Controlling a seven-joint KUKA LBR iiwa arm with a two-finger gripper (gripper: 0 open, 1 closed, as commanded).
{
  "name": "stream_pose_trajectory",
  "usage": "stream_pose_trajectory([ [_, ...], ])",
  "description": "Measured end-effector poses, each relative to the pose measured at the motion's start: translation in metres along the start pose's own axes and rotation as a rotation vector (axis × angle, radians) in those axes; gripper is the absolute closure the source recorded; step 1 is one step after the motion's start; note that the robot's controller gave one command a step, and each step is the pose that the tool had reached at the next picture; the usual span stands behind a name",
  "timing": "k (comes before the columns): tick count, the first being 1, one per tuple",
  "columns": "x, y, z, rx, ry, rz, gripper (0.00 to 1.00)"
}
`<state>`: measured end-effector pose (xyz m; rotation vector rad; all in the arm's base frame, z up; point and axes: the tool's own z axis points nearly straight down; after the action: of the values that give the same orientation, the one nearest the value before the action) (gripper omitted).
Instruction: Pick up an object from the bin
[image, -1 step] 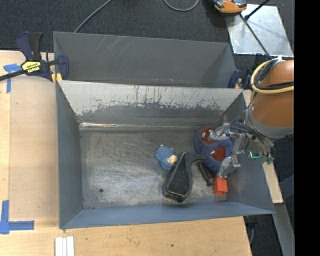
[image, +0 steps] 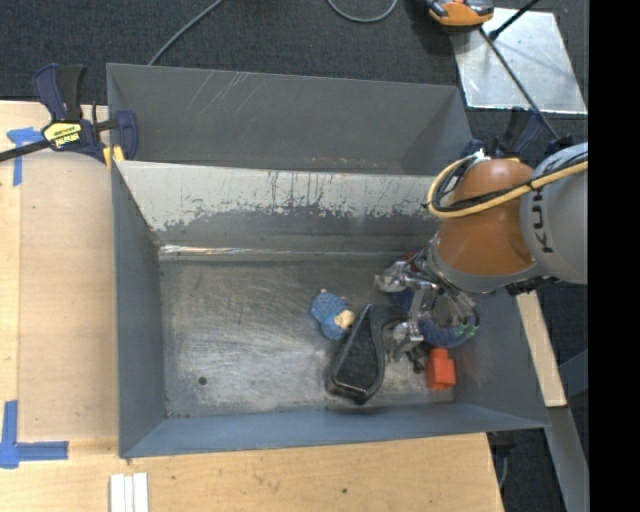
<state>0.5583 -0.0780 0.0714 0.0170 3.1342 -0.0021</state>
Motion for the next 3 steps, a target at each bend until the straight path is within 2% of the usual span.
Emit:
stream_pose_trajectory([
  [1,0.013,0.044,-0.003,0.005,-0.007,0.040,0.00],
  [2,0.038,0.102,-0.004,0.004,-0.010,-0.206,0.00],
  [3,0.037,0.104,-0.006,0.002,-0.015,-0.207,1.00],
])
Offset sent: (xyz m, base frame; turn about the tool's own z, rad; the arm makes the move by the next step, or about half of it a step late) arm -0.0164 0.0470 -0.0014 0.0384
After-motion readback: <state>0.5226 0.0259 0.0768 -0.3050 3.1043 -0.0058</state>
